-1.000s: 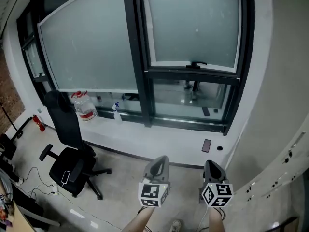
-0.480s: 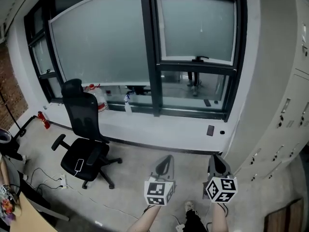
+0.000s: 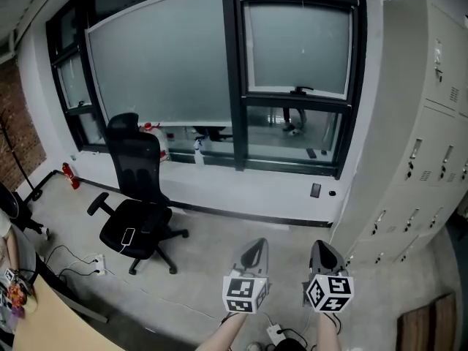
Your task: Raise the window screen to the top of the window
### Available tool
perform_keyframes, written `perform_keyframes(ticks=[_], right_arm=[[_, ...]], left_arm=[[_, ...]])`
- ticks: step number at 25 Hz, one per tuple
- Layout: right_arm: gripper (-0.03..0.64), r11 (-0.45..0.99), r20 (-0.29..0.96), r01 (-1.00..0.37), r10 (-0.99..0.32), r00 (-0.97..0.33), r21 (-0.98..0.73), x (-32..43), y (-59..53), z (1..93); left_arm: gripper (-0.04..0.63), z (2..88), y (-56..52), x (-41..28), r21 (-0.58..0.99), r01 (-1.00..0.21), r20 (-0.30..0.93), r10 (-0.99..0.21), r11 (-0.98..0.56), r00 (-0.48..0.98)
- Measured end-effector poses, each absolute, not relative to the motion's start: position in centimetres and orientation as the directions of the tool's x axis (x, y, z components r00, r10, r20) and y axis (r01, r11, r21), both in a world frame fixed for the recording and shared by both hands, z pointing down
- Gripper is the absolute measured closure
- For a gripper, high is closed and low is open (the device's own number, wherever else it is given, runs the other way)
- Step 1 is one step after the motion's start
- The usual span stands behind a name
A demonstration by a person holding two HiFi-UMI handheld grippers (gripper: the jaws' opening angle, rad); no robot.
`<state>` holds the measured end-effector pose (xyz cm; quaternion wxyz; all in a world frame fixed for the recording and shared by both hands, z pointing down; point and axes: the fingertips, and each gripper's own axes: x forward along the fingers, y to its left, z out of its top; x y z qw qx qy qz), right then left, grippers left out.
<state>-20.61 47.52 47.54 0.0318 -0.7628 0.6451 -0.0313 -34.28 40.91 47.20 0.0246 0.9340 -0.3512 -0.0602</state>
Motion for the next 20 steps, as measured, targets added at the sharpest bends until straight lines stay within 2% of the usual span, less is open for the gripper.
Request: perform_keyframes(ticks=[20], right_arm=[[0.609,-0.113,0.021,-0.993,-0.993,0.112,-0.038,-23.8,61.6,48.3]], left_arm=[[0.592,48.9,56.1,-34.2,0.094,-0.65,-0.072,-0.656,-0.754,0.751]])
